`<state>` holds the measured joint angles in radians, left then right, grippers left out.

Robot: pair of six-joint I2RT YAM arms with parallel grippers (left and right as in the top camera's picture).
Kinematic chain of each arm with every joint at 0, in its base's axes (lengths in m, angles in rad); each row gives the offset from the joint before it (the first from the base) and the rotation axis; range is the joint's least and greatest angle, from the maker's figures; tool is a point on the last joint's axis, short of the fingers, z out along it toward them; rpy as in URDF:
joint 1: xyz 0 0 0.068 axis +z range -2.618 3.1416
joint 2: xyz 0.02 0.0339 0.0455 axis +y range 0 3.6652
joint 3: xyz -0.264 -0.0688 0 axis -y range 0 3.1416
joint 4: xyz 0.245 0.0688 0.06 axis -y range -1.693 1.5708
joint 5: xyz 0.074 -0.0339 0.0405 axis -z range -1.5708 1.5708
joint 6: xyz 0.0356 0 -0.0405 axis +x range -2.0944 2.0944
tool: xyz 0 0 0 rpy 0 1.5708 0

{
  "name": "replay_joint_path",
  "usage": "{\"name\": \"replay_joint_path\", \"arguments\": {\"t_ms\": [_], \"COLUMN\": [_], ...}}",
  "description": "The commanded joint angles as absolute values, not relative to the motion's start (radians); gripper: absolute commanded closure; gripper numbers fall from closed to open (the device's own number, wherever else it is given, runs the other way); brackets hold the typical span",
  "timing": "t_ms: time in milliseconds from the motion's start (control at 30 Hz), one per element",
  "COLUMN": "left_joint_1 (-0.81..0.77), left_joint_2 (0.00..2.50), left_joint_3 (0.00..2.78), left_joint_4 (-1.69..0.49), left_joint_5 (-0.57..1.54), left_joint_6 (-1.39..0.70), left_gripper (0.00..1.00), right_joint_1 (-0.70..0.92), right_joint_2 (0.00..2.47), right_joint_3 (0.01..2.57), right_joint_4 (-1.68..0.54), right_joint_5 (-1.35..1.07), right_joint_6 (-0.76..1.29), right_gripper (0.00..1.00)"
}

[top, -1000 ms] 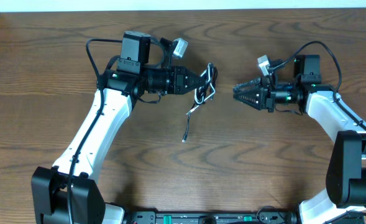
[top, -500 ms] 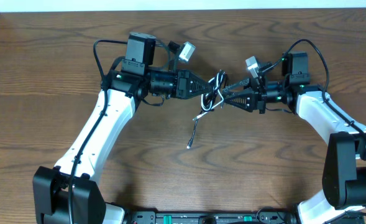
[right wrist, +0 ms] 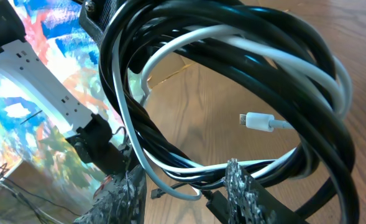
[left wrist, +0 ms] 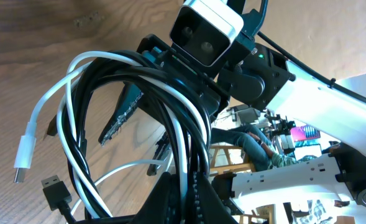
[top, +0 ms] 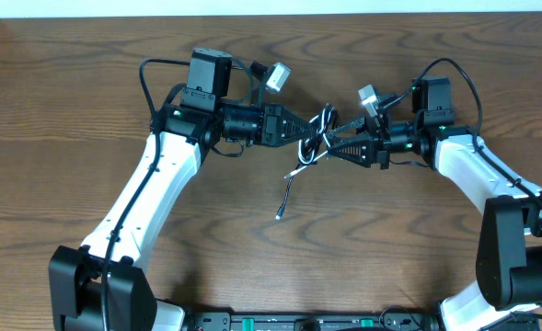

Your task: Untangle cables

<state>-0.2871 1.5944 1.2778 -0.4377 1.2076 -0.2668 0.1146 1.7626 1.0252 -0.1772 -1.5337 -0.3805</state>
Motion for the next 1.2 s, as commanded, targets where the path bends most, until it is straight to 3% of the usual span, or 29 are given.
{"name": "replay_joint_path", "arguments": {"t_ms": [0, 167, 333, 433, 567, 800, 1167], "left_joint_1": [-0.288, -0.288, -0.288, -0.288, -0.288, -0.288, -0.361], "left_joint_2": [1.588, 1.588, 1.588, 1.588, 1.588, 1.588, 1.598], "left_joint_3": [1.267, 1.267, 1.267, 1.267, 1.266, 1.266, 1.262], "left_joint_4": [-0.436, -0.437, -0.443, -0.485, -0.553, -0.579, -0.614], "left_joint_5": [1.246, 1.246, 1.206, 1.048, 0.859, 0.835, 0.654], "left_joint_6": [-0.275, -0.275, -0.274, -0.227, -0.172, -0.094, -0.086], "left_gripper": [0.93, 0.93, 0.92, 0.92, 0.93, 0.92, 0.92], "right_joint_1": [0.130, 0.144, 0.152, 0.151, 0.151, 0.152, 0.151], "right_joint_2": [1.756, 1.756, 1.756, 1.756, 1.756, 1.756, 1.756], "right_joint_3": [1.028, 1.028, 1.028, 1.028, 1.028, 1.028, 1.028], "right_joint_4": [-0.176, -0.176, -0.176, -0.175, -0.175, -0.175, -0.184], "right_joint_5": [-1.562, -1.562, -1.562, -1.562, -1.549, -1.336, -1.173], "right_joint_6": [-0.397, -0.397, -0.371, -0.313, -0.271, -0.124, -0.057], "right_gripper": [0.63, 0.64, 0.92, 0.99, 0.99, 0.99, 0.99]}}
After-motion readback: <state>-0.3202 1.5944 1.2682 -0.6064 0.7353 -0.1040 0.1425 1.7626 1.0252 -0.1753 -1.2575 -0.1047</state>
